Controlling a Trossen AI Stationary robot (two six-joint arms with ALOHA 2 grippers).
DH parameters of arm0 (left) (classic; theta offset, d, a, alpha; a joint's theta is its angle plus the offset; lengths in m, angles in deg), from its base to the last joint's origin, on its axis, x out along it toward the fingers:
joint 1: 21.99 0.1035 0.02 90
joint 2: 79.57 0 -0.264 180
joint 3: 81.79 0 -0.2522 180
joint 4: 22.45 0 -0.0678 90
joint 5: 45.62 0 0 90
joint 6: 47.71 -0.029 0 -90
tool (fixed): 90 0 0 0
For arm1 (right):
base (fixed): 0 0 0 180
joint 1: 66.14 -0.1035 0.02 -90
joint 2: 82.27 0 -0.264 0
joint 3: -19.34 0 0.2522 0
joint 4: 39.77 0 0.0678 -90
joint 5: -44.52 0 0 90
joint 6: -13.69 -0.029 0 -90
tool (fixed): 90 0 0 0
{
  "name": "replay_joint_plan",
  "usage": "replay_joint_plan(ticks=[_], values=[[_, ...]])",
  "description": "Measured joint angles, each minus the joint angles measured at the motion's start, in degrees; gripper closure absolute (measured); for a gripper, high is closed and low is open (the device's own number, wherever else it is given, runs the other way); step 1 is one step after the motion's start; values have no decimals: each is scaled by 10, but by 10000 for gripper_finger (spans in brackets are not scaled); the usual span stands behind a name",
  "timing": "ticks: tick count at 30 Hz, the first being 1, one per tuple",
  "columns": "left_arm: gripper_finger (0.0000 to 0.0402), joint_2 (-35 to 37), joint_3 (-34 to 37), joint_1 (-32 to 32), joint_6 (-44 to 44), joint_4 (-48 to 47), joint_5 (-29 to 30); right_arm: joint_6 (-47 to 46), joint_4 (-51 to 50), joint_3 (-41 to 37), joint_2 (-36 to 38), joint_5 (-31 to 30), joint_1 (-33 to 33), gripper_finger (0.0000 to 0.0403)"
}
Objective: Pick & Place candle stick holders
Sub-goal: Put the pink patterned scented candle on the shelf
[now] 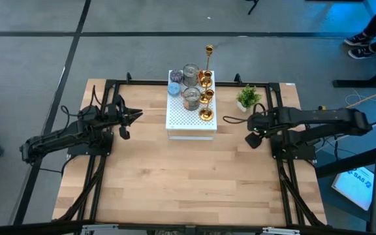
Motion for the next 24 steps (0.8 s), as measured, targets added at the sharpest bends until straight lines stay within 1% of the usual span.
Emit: replay_joint_plan(ticks=[7,12,17,20,24], values=[[349,0,0,0,-1,-4,0,12,2,0,-50,9,0,112],[347,-1,0,0,-1,-18,0,12,-12,0,-69,-7,1,112],[346,-1,0,0,3,-30,0,-18,-11,-1,-72,28,9,111],[349,-1,0,0,3,-30,0,-27,-8,-1,-72,46,10,101],[349,-1,0,0,3,-30,0,-29,-2,-1,-86,36,11,78]])
